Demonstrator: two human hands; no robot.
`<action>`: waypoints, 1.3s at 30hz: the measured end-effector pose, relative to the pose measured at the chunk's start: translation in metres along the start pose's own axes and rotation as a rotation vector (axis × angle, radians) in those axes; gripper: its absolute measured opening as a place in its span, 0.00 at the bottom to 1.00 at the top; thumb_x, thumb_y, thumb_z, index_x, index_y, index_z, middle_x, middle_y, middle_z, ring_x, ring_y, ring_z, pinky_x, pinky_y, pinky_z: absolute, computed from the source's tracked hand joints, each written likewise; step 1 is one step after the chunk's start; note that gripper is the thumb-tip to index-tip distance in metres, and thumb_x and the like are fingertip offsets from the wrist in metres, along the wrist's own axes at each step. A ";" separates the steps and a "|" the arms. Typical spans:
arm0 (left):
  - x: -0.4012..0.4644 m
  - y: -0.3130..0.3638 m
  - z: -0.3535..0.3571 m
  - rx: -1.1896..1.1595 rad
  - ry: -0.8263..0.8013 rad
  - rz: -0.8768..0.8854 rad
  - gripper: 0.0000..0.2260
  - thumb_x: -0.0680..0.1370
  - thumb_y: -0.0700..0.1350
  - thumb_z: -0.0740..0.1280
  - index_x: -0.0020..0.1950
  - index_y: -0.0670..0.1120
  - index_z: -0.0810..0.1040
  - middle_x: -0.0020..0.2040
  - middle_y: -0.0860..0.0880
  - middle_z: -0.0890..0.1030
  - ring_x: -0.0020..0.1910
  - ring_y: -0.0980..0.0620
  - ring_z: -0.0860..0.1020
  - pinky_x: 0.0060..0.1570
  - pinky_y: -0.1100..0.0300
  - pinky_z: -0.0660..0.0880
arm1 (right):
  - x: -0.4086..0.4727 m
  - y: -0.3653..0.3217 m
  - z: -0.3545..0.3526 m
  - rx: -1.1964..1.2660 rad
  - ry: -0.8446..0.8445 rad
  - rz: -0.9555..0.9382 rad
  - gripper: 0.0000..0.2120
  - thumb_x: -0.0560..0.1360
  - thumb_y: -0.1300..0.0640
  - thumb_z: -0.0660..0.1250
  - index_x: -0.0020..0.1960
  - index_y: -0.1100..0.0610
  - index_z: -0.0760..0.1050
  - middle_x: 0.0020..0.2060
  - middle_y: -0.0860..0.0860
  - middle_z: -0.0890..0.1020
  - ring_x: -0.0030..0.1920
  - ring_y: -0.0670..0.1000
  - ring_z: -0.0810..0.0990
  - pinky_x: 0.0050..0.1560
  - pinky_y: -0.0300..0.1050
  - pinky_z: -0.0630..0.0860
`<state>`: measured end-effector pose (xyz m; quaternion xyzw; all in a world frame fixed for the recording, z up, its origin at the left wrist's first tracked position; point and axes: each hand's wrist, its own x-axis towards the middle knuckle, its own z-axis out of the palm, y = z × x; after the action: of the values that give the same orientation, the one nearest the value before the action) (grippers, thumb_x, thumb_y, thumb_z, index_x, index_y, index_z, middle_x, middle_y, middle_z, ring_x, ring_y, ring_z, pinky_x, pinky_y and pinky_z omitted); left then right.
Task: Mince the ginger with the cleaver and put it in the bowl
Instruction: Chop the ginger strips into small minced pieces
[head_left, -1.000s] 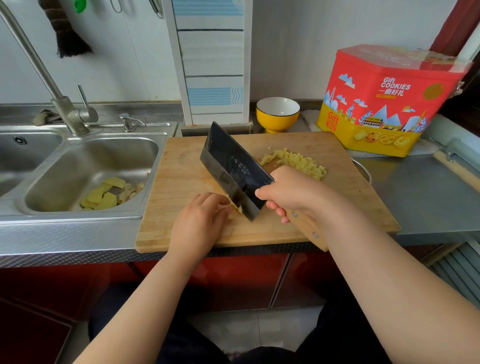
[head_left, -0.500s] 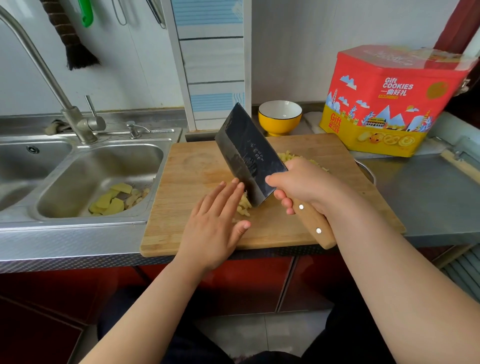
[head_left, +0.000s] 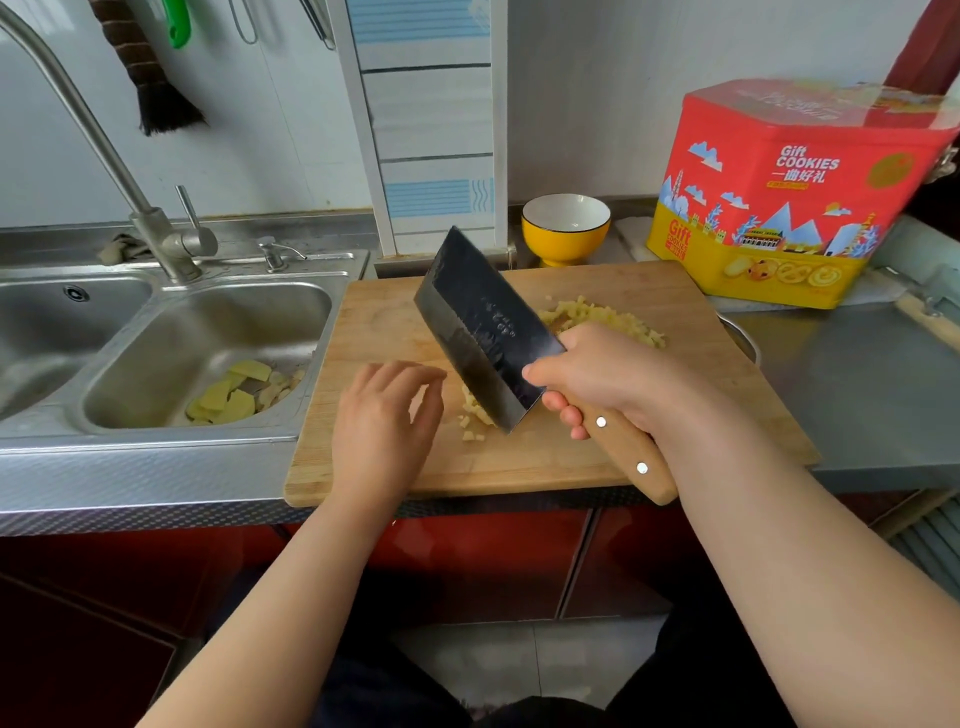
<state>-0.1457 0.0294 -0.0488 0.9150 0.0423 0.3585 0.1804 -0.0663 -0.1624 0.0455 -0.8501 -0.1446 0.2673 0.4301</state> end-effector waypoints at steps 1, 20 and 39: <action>0.001 0.000 -0.002 -0.004 0.017 -0.034 0.09 0.77 0.47 0.62 0.49 0.47 0.81 0.47 0.53 0.81 0.48 0.51 0.75 0.46 0.52 0.74 | 0.000 -0.001 0.005 -0.022 -0.014 -0.004 0.03 0.78 0.60 0.63 0.46 0.59 0.73 0.29 0.53 0.75 0.25 0.49 0.72 0.28 0.42 0.76; -0.019 -0.013 -0.005 -0.187 0.168 -0.288 0.10 0.72 0.32 0.58 0.43 0.45 0.74 0.41 0.50 0.76 0.45 0.52 0.72 0.43 0.58 0.69 | 0.002 -0.019 0.051 -0.202 -0.181 -0.031 0.08 0.78 0.61 0.62 0.55 0.62 0.71 0.32 0.55 0.76 0.28 0.51 0.74 0.32 0.46 0.77; 0.018 -0.012 0.007 -0.166 -0.022 -0.343 0.11 0.73 0.34 0.60 0.48 0.49 0.74 0.45 0.54 0.76 0.45 0.53 0.73 0.43 0.59 0.68 | 0.023 0.025 -0.064 -0.248 0.084 0.178 0.06 0.80 0.56 0.64 0.51 0.60 0.75 0.30 0.53 0.76 0.29 0.50 0.73 0.34 0.45 0.78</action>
<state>-0.1271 0.0421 -0.0469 0.8803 0.1658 0.3146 0.3140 -0.0097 -0.2081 0.0487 -0.9165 -0.0826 0.2488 0.3021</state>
